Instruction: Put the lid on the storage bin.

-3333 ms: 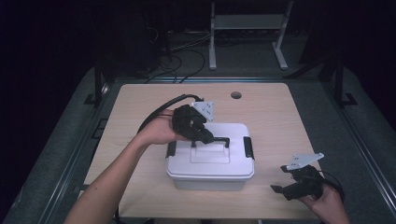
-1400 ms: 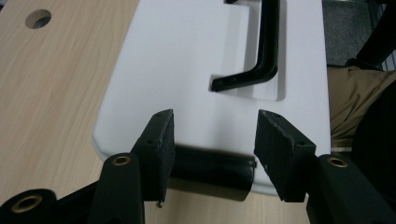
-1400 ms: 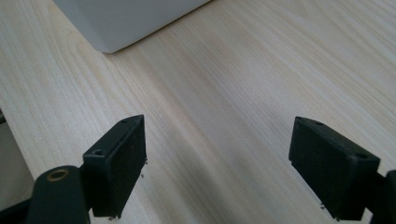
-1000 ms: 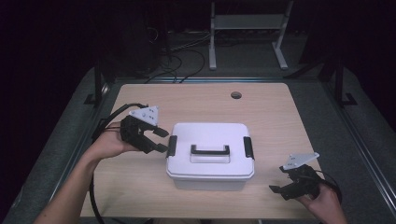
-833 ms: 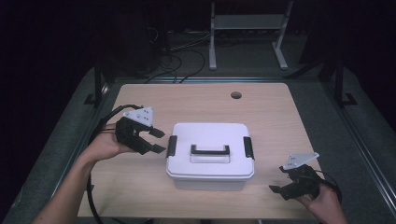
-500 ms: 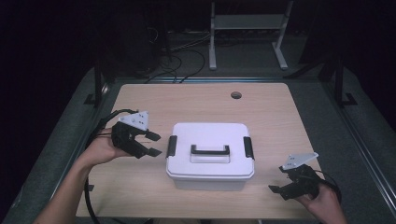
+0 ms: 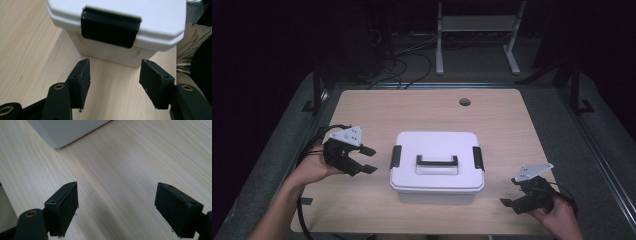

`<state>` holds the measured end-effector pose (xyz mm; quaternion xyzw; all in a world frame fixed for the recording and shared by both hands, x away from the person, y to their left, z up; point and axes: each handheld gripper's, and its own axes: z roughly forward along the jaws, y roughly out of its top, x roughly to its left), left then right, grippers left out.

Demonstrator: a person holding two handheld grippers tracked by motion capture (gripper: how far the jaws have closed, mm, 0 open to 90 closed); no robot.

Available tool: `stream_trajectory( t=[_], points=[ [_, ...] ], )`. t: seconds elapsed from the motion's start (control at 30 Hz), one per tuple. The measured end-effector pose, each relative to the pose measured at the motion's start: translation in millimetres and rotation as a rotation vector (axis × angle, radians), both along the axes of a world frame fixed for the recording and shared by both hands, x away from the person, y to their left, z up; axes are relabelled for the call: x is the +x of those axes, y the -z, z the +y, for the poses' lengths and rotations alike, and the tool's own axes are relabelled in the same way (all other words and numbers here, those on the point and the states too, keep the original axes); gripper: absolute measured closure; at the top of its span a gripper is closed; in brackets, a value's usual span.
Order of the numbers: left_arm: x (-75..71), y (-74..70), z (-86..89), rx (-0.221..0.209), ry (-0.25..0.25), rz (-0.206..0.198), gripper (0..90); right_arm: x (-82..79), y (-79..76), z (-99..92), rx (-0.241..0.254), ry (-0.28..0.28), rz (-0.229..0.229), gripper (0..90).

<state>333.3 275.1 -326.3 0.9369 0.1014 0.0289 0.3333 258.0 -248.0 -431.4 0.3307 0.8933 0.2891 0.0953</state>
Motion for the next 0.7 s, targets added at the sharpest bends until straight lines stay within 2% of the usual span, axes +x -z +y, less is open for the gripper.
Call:
stream_trajectory(
  t=[0.13,0.37,0.7],
  points=[
    [-1.9,6.9,5.8,0.004,-0.013,0.012,40.8,0.3,0.5,-0.2,-0.001,0.0,0.0,18.5],
    [-5.0,16.3,11.4,0.008,-0.026,0.009,38.5,0.4,1.0,0.6,-0.004,-0.001,0.005,18.5],
    [-8.6,27.8,17.5,-0.006,-0.043,0.02,37.1,0.5,1.6,0.0,-0.004,0.002,0.008,18.5]
  ],
)
